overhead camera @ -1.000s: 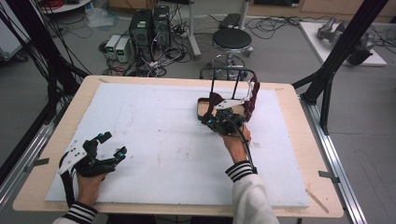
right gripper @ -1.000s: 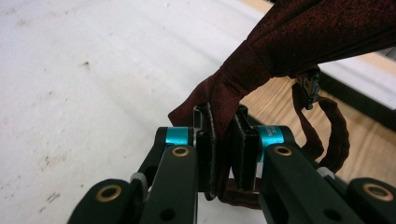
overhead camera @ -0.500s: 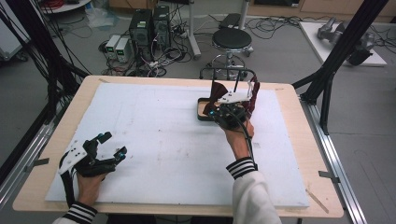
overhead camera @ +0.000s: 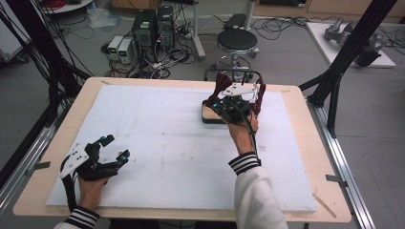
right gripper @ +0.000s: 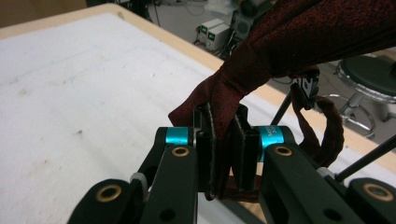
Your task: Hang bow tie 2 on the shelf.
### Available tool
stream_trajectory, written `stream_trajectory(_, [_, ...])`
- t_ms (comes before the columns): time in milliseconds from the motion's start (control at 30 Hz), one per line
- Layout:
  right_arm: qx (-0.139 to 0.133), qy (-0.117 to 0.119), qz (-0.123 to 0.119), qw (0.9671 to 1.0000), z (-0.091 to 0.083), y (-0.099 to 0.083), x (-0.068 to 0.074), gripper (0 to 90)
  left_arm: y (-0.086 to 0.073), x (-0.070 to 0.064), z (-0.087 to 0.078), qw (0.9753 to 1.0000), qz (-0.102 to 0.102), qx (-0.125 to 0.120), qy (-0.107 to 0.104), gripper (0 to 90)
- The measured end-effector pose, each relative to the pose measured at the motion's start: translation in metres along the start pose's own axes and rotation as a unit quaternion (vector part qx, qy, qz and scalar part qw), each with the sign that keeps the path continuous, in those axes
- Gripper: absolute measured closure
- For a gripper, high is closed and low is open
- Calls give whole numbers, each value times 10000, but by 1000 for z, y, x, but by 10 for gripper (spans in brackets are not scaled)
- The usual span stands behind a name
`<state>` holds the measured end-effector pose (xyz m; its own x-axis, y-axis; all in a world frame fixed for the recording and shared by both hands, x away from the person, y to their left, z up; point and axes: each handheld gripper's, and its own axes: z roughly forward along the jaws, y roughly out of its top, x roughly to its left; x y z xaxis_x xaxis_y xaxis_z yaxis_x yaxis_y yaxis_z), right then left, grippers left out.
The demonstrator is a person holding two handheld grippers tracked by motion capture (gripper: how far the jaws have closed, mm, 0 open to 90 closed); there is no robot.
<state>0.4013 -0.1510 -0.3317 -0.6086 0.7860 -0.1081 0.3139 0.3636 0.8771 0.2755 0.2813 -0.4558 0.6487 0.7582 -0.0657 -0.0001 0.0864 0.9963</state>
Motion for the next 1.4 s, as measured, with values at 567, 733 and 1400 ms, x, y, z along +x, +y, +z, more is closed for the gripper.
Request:
stream_trajectory(567, [-159,-141,71,9997,6,23,-9,823,0,0,0,10000,-19,-14,1,133])
stream_trajectory(733, [-182,-190,19,9997,9,29,-12,823,0,0,0,10000,-26,-11,-1,133])
stream_trajectory(1400, [82,-239,56,9997,32,32,-24,822,0,0,0,10000,-40,-14,1,134])
